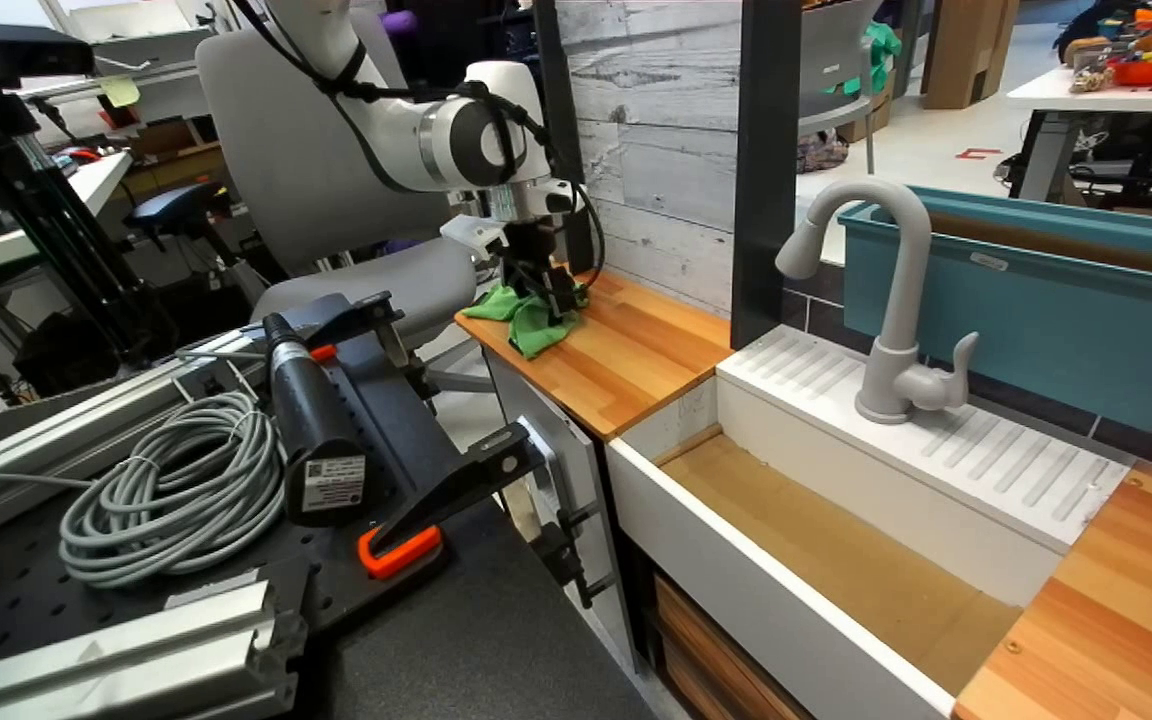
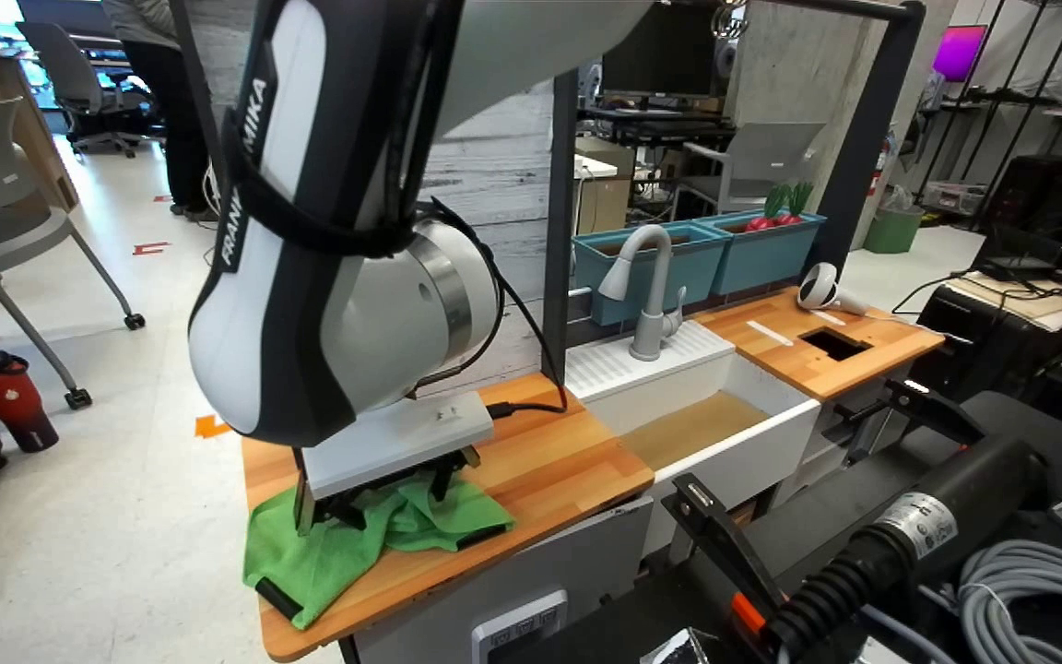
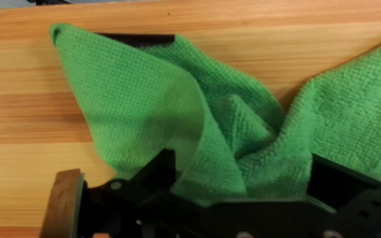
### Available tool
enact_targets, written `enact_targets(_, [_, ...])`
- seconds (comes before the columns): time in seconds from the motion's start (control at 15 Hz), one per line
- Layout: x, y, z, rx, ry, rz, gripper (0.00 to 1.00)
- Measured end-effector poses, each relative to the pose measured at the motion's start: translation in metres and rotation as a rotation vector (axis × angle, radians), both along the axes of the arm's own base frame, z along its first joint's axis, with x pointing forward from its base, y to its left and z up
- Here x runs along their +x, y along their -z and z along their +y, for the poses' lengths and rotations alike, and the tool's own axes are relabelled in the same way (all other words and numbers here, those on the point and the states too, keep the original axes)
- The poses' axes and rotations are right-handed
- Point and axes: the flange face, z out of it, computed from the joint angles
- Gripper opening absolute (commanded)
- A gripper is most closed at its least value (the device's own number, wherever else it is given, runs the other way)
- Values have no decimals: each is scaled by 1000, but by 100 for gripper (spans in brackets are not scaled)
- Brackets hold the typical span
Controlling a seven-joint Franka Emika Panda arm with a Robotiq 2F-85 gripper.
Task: Move the green towel to the left
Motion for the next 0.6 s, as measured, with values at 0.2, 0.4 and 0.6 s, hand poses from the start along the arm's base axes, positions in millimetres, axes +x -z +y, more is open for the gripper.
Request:
enact_targets(0.2, [0, -25, 6, 15, 5, -27, 100])
enact_targets(0.4, [1, -63, 5, 48, 32, -85, 100])
enact_targets(0.6, [-8, -103, -2, 77, 41, -135, 100])
